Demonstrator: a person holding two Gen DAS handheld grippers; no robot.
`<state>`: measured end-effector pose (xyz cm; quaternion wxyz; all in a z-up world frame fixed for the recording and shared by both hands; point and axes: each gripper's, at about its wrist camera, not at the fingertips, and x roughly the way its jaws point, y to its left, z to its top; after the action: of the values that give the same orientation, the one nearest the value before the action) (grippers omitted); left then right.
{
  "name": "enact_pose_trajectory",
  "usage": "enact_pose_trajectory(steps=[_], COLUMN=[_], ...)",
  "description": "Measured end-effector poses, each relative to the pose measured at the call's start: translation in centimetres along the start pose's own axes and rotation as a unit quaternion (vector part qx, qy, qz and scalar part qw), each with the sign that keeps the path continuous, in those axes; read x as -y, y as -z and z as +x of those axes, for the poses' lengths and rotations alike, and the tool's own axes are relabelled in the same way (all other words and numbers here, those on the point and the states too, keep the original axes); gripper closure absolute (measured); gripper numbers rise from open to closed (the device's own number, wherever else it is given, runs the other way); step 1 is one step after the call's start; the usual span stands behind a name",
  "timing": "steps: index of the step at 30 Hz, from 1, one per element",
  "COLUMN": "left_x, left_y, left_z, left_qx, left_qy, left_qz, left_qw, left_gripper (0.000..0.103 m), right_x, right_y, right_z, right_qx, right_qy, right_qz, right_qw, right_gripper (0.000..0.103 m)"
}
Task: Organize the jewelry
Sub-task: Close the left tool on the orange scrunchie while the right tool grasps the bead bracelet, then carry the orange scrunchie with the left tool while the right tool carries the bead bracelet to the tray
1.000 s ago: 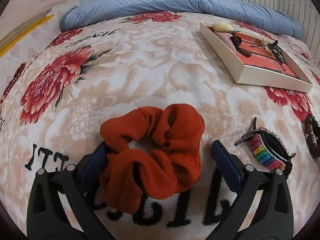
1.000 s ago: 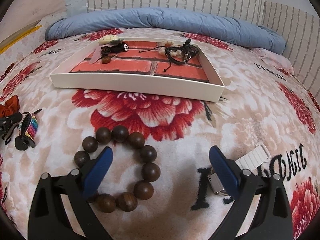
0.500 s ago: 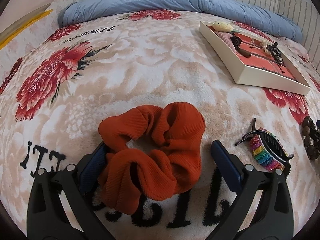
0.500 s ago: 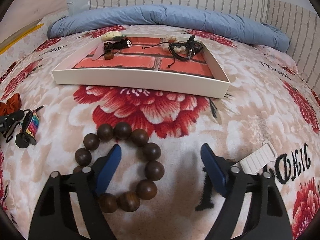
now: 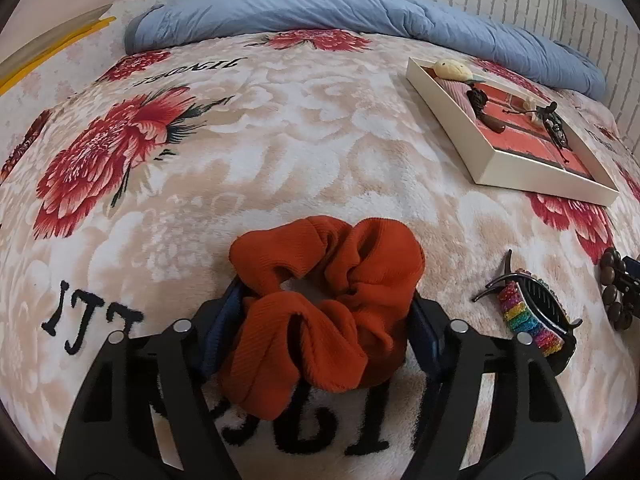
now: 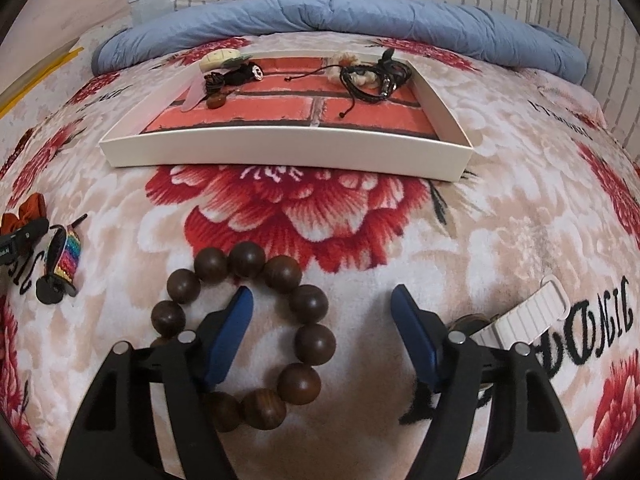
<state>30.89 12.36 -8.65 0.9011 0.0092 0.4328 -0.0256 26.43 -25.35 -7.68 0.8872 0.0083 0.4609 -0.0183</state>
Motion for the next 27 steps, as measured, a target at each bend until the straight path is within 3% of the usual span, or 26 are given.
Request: enact_pose_trajectory(steps=[5,13,22,27], left_x=[0.0,0.0,0.5,0.7], left_y=[0.0,0.2,0.1,0.0], left_z=[-0.1,-0.4,-0.6,-0.9], left_qx=[0.002,0.006,0.010,0.013], left_qy=[-0.004,-0.020,-0.031,-0.036], left_qz=[0.001,0.010,0.026,0.031], left_qw=[1.0000,0.9997,0.9991,0.9988], left_gripper=[0.039,0.054,0.072,0.078], right_x=[-0.6,-0.6,-0.4,-0.8], right_y=[-0.2,0.2,0.1,0.0], right_z=[0.0,-0.4,-0.6,-1.5], right_qx=[-0.007,0.001,0.006,0.027], right_qy=[0.013,-0.017,-0.037,-0.044], right_qz=[0.000,0.002,0.007,-0.006], right_qw=[1.000,1.000,0.999,0.999], right_gripper=[0.033,0.069,0.084,0.084])
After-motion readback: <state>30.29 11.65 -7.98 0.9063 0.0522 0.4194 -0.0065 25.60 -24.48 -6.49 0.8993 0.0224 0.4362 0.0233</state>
